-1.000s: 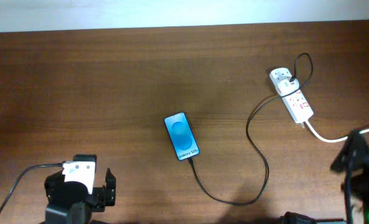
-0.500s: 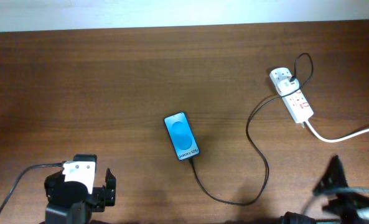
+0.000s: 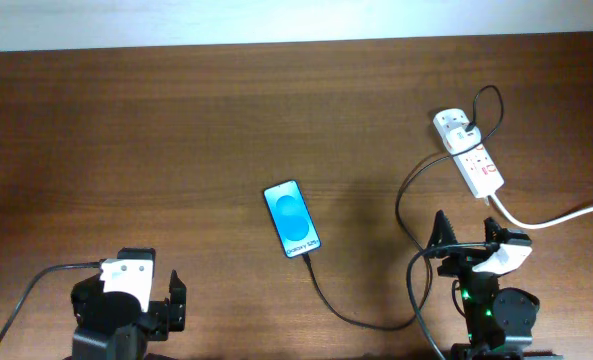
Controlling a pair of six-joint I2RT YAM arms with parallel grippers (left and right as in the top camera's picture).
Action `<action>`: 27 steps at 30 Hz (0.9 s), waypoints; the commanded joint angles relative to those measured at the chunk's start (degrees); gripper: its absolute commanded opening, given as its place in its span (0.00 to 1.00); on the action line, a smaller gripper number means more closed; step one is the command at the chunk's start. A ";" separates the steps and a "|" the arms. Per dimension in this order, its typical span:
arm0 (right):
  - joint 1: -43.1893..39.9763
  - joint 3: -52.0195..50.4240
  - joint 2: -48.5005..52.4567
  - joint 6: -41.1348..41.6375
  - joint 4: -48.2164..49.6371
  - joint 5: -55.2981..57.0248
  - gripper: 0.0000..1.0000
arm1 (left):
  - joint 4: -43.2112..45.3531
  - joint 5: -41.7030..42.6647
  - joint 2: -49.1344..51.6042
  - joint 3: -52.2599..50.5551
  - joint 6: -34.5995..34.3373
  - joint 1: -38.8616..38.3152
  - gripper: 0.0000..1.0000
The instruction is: Plug charger to phone and switch on socket
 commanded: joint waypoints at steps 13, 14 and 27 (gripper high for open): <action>2.12 -0.90 -0.70 0.26 0.55 1.57 0.98 | 0.20 -0.61 -0.48 0.68 0.46 -0.07 0.99; 2.12 -0.90 -0.70 0.26 0.55 1.57 0.98 | 0.20 -0.61 -0.63 0.68 0.48 -0.07 0.99; 2.12 -0.90 -0.70 0.26 0.55 1.57 0.98 | 61.00 8.90 -22.71 -44.72 0.46 9.05 0.99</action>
